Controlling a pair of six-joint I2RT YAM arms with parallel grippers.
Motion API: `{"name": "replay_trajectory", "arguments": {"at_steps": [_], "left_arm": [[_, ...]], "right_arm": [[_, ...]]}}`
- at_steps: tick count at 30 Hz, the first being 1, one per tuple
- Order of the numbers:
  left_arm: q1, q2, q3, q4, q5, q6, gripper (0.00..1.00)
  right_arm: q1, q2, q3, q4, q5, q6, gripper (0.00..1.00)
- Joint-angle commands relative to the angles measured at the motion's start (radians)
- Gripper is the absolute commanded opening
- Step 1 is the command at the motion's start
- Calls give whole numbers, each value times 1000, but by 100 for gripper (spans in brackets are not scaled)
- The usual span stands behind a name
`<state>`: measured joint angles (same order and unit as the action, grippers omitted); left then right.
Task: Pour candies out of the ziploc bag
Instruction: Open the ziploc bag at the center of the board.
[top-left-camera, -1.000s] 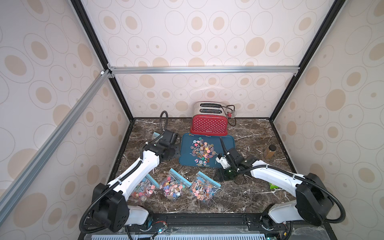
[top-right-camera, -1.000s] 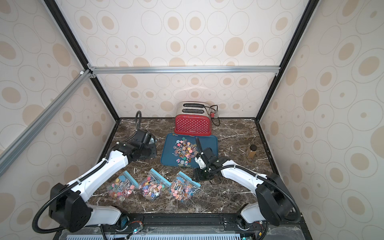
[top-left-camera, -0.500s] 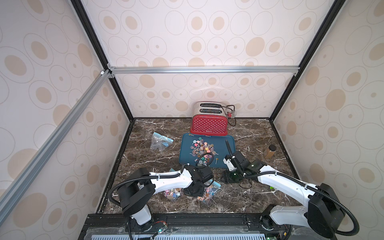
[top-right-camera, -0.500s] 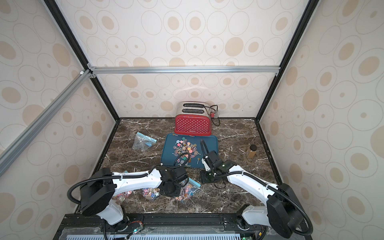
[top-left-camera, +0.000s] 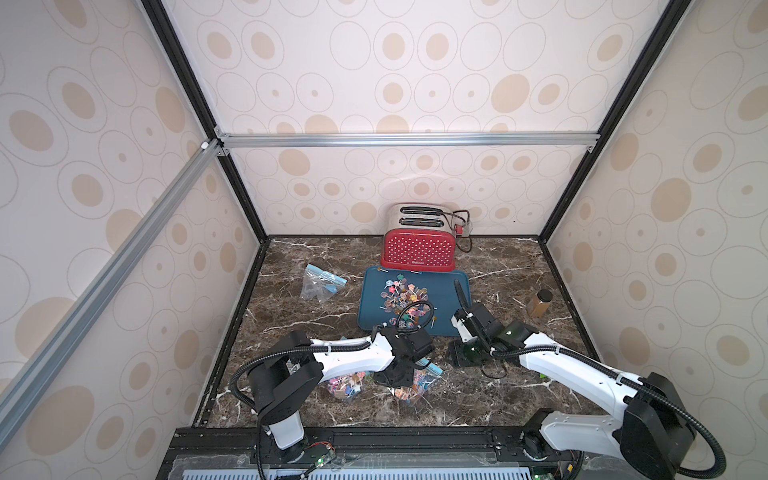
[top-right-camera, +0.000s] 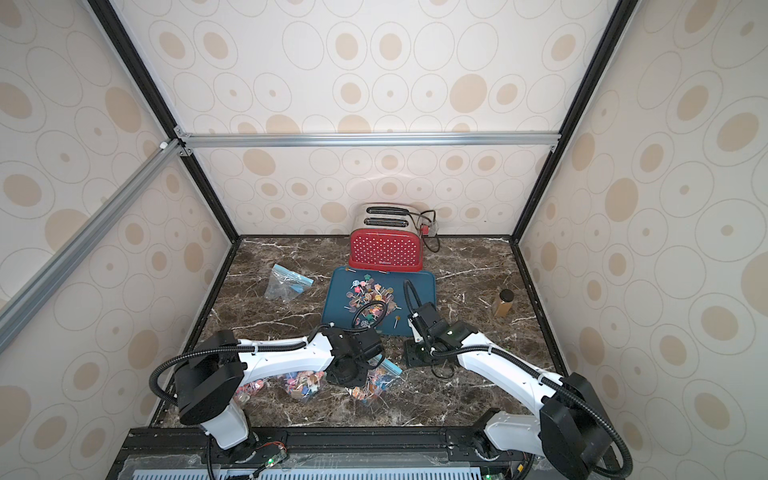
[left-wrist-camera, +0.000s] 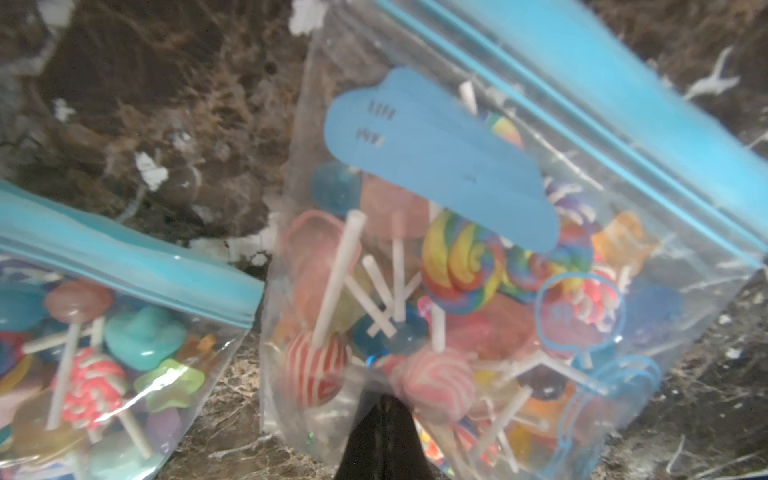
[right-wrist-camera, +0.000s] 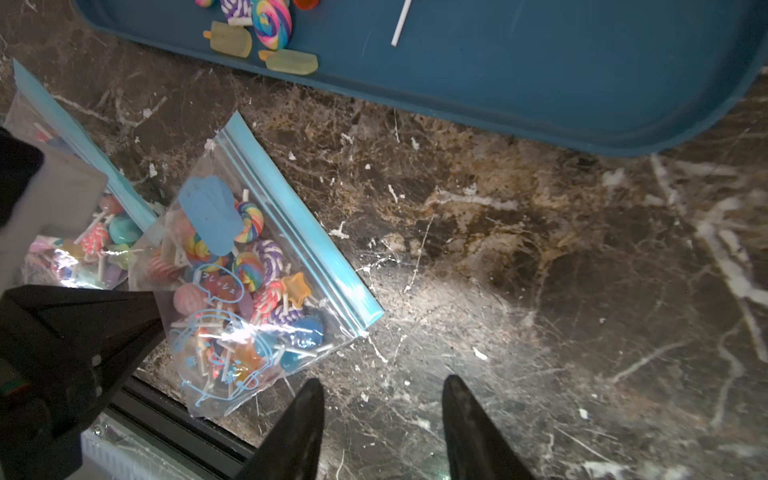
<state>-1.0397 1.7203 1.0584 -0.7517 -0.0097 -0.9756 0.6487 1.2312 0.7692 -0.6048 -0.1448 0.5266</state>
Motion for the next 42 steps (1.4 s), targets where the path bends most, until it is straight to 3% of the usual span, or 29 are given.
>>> {"name": "replay_trajectory", "arguments": {"at_steps": [1,7,13,19,29,34,39,42], "left_arm": [[39,72,-34,-76,-136,12,0],[104,71,-7,-61,-245,112,0],[129,123,110,-65,-333,262,0],[129,67,155,-68,-318,354,0],[107,-171,145,-204,-233,391,0],[15,-143,249,-252,-201,315,20],[-53,-20,343,-241,-139,150,39],[-86,62,406,-247,-125,71,45]], "right_arm": [[-1,-1,2,-23,16,11,49],[-1,0,5,-23,19,15,49],[-1,5,16,-29,21,20,49],[0,12,27,-27,15,26,49],[-9,44,61,-20,14,26,49],[-91,38,47,8,-28,26,48],[-172,-27,29,-2,-32,-1,48],[-219,-87,7,-13,-30,-21,49]]}}
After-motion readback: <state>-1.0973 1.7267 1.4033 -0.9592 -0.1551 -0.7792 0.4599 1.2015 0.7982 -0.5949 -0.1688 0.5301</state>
